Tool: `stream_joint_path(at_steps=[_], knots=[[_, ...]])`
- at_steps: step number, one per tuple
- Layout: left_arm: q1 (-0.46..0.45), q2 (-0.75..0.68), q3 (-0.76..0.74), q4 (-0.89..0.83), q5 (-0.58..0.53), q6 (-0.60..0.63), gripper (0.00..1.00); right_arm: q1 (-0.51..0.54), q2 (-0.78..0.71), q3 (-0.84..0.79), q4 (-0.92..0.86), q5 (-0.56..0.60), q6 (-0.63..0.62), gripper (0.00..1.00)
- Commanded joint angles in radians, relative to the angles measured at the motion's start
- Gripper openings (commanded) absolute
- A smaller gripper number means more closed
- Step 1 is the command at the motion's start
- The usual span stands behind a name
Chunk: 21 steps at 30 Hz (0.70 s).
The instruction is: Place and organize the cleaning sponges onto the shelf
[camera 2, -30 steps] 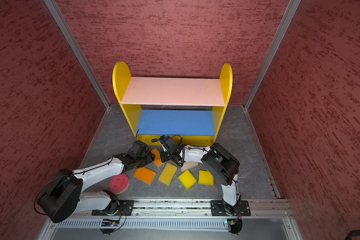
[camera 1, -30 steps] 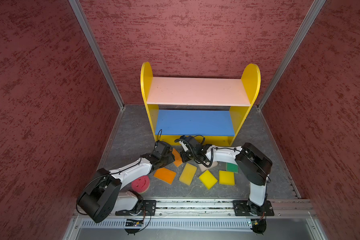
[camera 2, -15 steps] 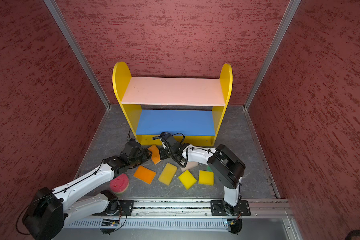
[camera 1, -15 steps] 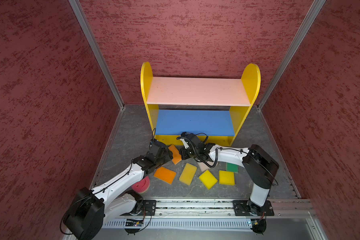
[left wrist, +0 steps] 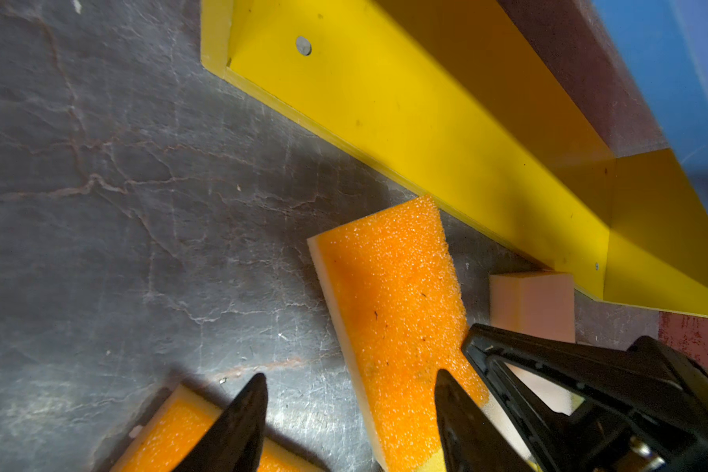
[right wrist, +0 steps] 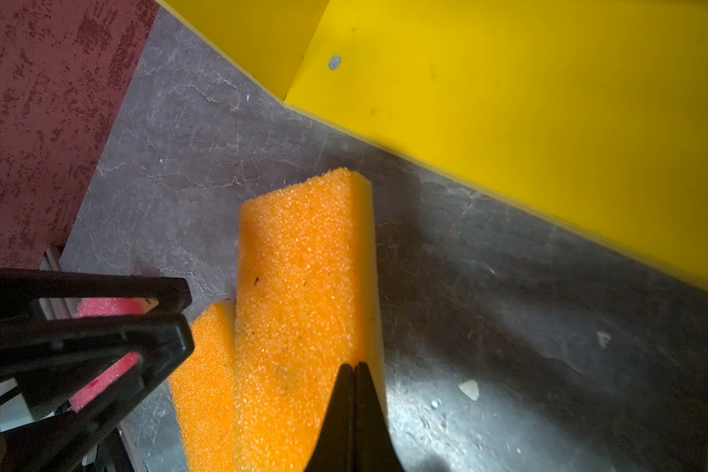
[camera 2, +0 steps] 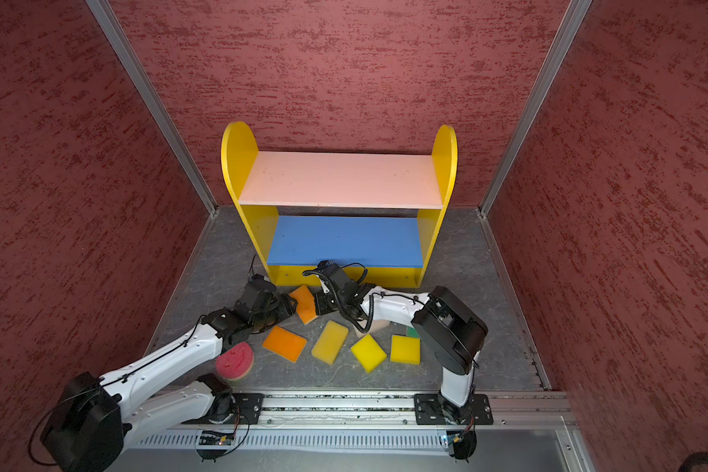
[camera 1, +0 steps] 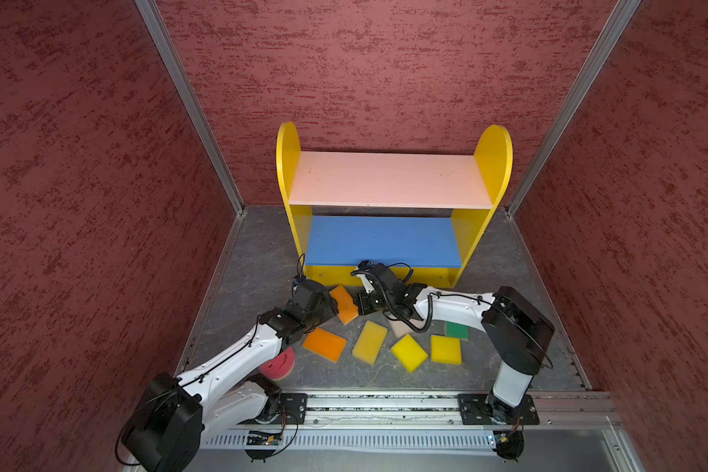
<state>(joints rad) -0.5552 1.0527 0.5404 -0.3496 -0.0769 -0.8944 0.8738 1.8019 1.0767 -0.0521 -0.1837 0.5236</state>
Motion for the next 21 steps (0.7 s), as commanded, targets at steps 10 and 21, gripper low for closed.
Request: stream_joint_path(at_steps=[10, 21], knots=[[0.002, 0.027, 0.001, -0.006, -0.011, -0.005, 0.65, 0.011, 0.066, 0.011, 0.045, -0.038, 0.007, 0.0], [0.002, 0.033, 0.019, -0.033, -0.009, 0.0, 0.65, 0.011, 0.087, 0.008, 0.051, -0.01, 0.023, 0.35]])
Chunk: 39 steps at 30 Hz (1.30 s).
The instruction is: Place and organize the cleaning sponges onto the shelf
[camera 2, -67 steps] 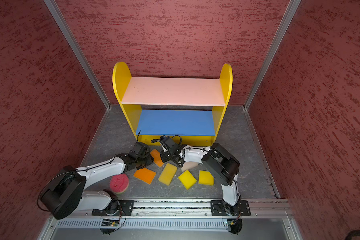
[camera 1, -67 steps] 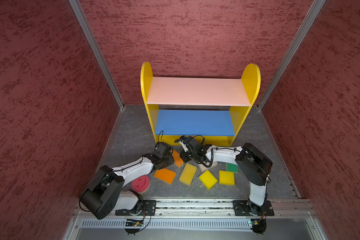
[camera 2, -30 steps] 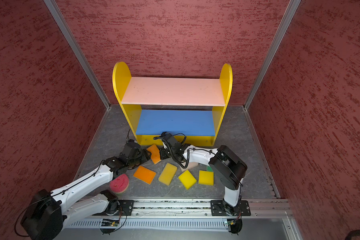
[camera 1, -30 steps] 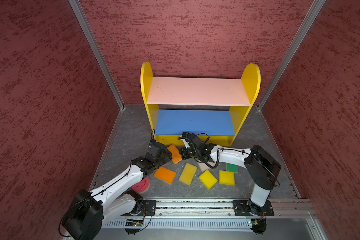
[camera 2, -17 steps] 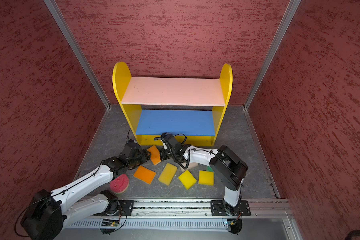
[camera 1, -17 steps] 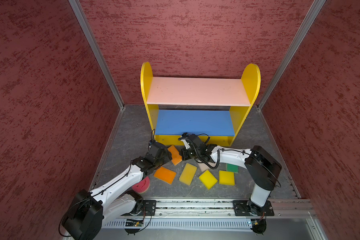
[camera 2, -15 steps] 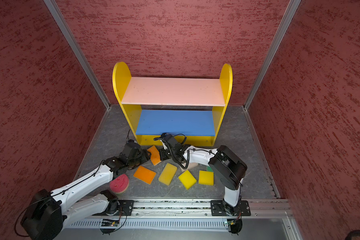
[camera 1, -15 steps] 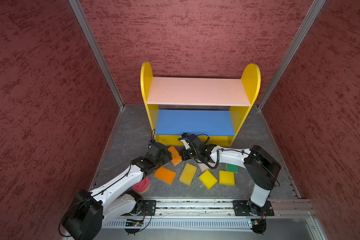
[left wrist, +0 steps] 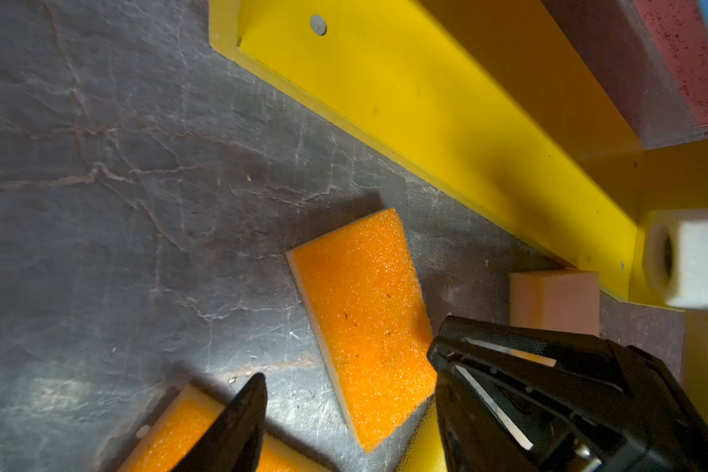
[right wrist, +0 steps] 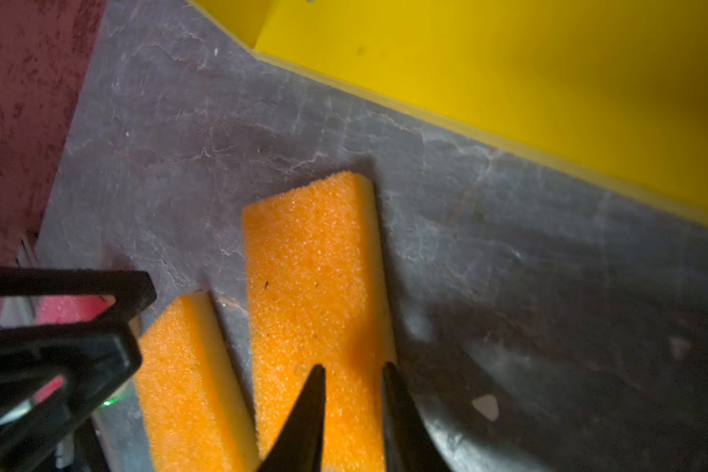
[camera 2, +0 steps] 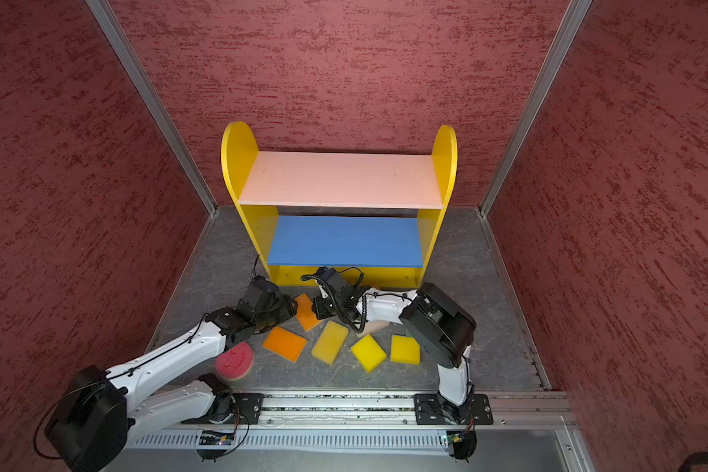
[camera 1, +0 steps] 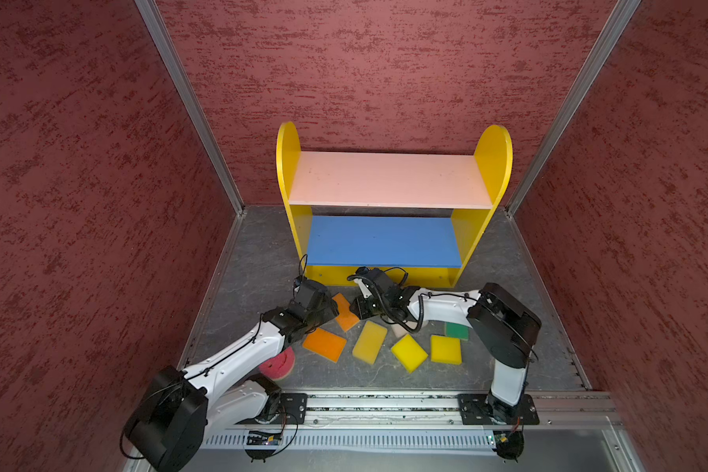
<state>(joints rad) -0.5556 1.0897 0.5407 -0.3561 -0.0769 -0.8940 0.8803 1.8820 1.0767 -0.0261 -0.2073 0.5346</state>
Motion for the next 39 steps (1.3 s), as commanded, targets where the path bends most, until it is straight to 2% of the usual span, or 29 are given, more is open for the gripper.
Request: stream_joint_path(at_steps=[1, 4, 9, 14, 20, 25, 26, 28, 31, 35, 39], knots=[[0.004, -0.01, 0.021, -0.043, -0.018, 0.0, 0.65, 0.004, 0.002, 0.009, 0.026, 0.014, 0.013, 0.36], [0.006, -0.041, 0.03, -0.105, -0.068, -0.003, 0.65, 0.011, -0.022, 0.011, 0.021, 0.036, -0.004, 0.36], [0.009, -0.153, 0.036, -0.216, -0.162, -0.018, 0.61, 0.078, -0.048, 0.093, -0.102, 0.149, -0.117, 0.38], [0.076, -0.279, 0.052, -0.357, -0.202, -0.033, 0.61, 0.152, -0.028, 0.182, -0.177, 0.175, -0.188, 0.41], [0.158, -0.471, 0.112, -0.529, -0.327, -0.011, 0.65, 0.2, 0.049, 0.304, -0.19, 0.046, -0.245, 0.45], [0.229, -0.598, 0.202, -0.645, -0.429, 0.012, 0.67, 0.22, 0.185, 0.495, -0.291, -0.077, -0.312, 0.49], [0.239, -0.617, 0.213, -0.655, -0.442, 0.018, 0.7, 0.225, 0.207, 0.529, -0.316, -0.089, -0.324, 0.49], [0.251, -0.653, 0.234, -0.668, -0.476, 0.041, 0.85, 0.24, 0.269, 0.612, -0.375, -0.104, -0.355, 0.51], [0.264, -0.677, 0.256, -0.682, -0.503, 0.07, 0.93, 0.261, 0.341, 0.72, -0.452, -0.107, -0.388, 0.55], [0.268, -0.682, 0.285, -0.713, -0.531, 0.077, 1.0, 0.274, 0.411, 0.82, -0.505, -0.132, -0.401, 0.59], [0.27, -0.691, 0.291, -0.719, -0.535, 0.094, 1.0, 0.291, 0.482, 0.919, -0.56, -0.152, -0.413, 0.59]])
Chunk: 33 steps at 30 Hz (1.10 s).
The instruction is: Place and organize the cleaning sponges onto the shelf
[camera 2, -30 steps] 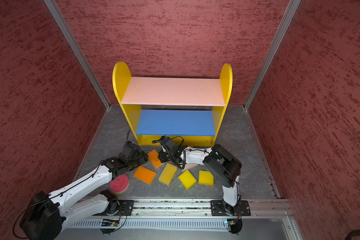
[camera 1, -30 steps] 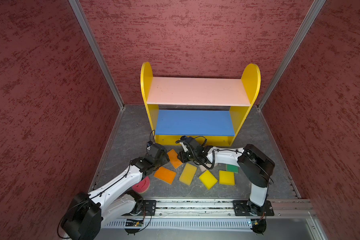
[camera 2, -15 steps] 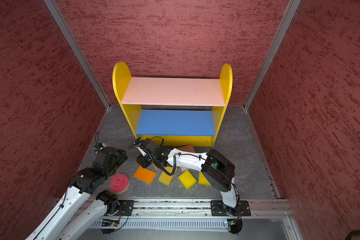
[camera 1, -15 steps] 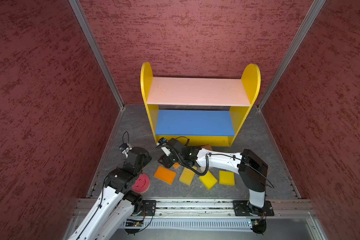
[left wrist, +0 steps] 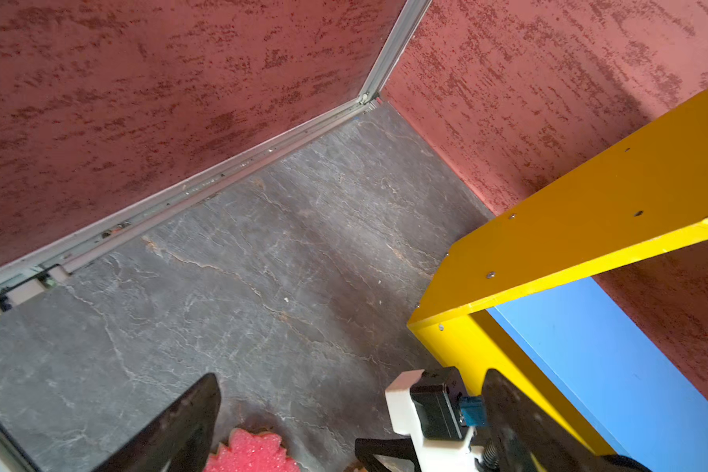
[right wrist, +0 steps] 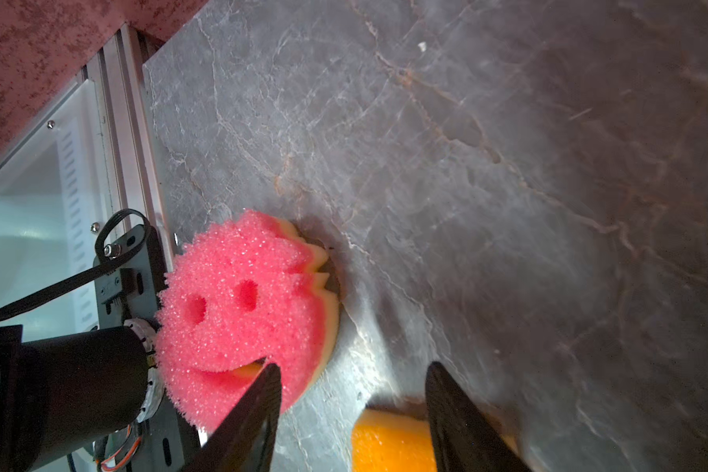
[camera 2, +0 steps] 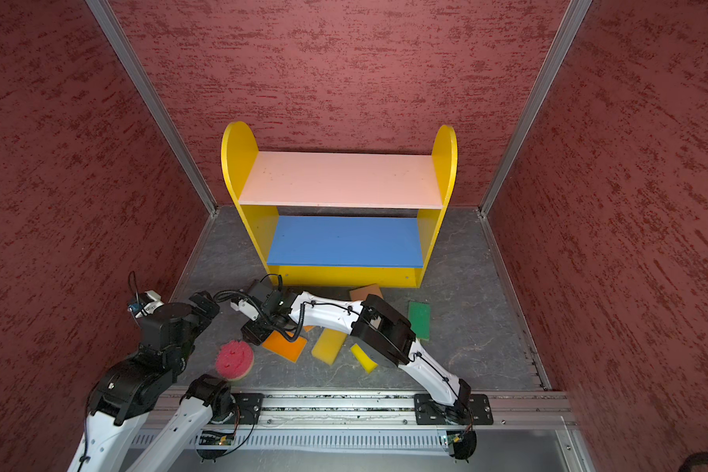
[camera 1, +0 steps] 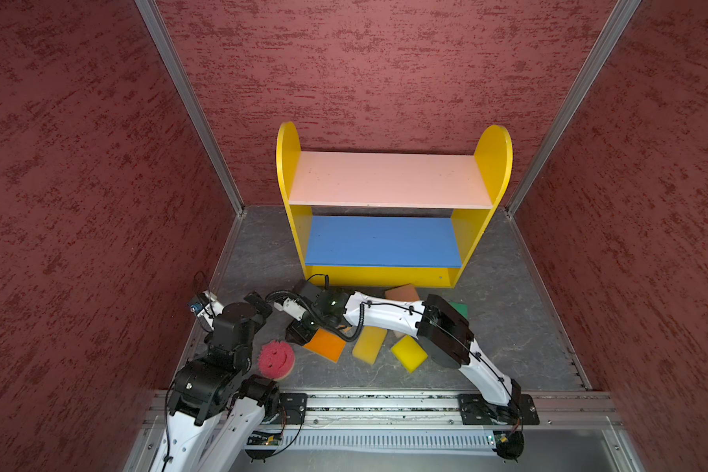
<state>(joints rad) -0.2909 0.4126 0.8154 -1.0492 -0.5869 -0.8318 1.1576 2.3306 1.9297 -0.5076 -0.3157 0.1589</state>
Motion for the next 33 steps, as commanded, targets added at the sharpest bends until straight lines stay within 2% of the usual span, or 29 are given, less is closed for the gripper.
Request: stream_joint_path(at_steps=[1, 8, 14, 17, 28, 33], knots=[[0.006, -0.017, 0.016, -0.026, -0.025, 0.033, 0.99, 0.018, 0.047, 0.085, -0.093, -0.049, -0.042, 0.59], [0.008, -0.027, -0.007, -0.032, -0.016, 0.033, 0.99, 0.047, 0.096, 0.133, -0.163, -0.019, -0.08, 0.58], [0.009, -0.029, -0.016, -0.026, -0.015, 0.036, 0.99, 0.056, 0.12, 0.158, -0.19, -0.038, -0.088, 0.49], [0.009, -0.028, -0.024, -0.02, -0.007, 0.036, 0.99, 0.063, 0.133, 0.182, -0.215, -0.029, -0.099, 0.48], [0.012, -0.012, -0.028, 0.005, 0.0, 0.046, 0.99, 0.072, 0.125, 0.214, -0.244, 0.0, -0.101, 0.54], [0.016, -0.007, -0.018, 0.0, -0.017, 0.044, 0.99, 0.073, 0.064, 0.144, -0.153, -0.008, -0.078, 0.54]])
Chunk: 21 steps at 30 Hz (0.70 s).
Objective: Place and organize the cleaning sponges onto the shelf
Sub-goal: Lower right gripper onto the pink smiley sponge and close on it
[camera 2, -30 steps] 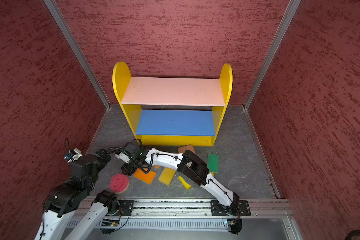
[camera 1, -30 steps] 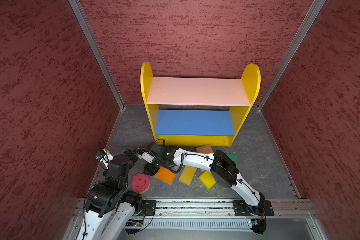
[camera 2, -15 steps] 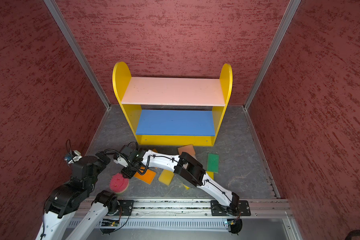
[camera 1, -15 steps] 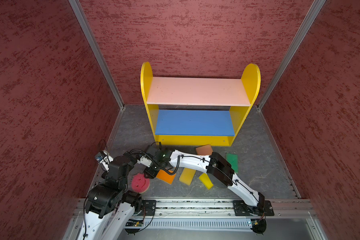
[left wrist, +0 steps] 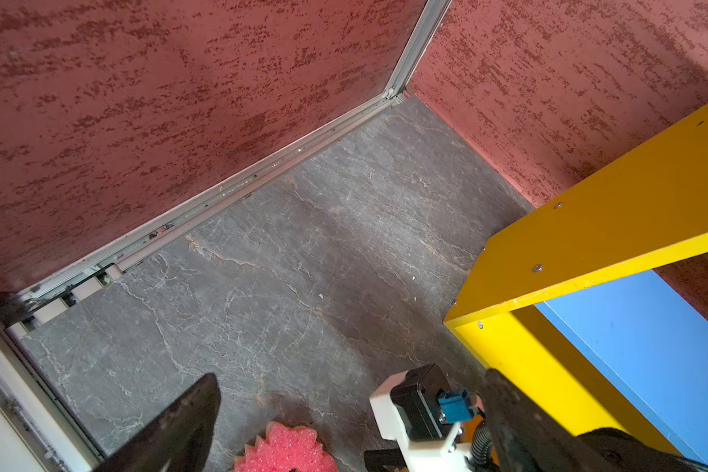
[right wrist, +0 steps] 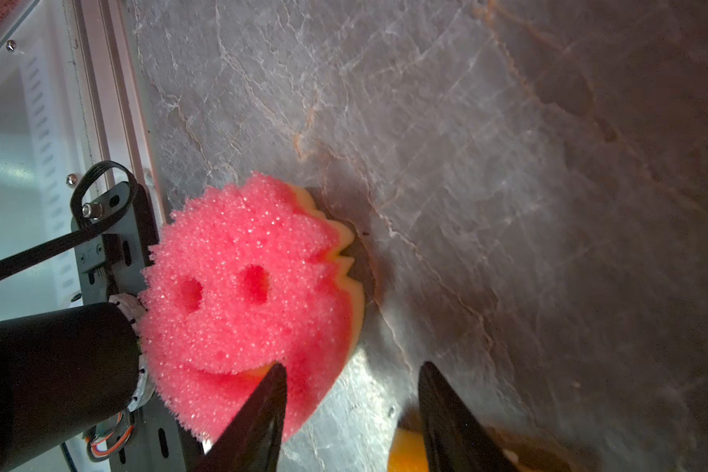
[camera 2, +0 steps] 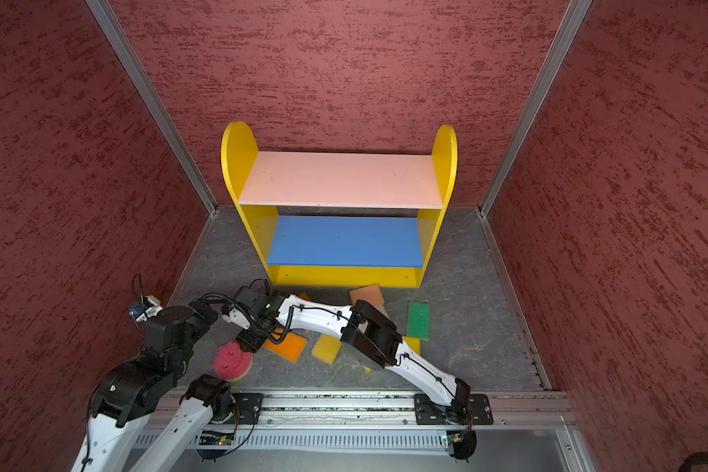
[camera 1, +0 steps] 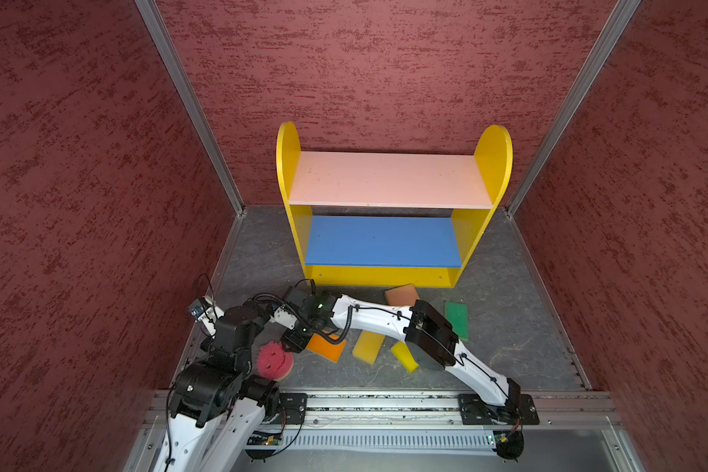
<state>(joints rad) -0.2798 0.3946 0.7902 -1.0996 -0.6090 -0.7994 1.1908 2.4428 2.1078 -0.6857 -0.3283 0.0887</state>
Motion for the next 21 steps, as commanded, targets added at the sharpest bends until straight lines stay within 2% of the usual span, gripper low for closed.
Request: stream_joint_path(at_steps=[1, 12, 21], knots=[[0.006, 0.01, 0.009, 0.05, 0.0, 0.012, 1.0, 0.039, -0.063, -0.053, 0.049, 0.004, -0.003, 0.54], [0.01, -0.023, 0.031, 0.067, -0.038, 0.036, 0.98, 0.039, -0.1, -0.111, 0.131, -0.041, -0.003, 0.53], [0.01, -0.071, 0.058, 0.09, -0.058, 0.061, 0.97, 0.039, 0.004, -0.021, 0.048, -0.049, 0.017, 0.52]])
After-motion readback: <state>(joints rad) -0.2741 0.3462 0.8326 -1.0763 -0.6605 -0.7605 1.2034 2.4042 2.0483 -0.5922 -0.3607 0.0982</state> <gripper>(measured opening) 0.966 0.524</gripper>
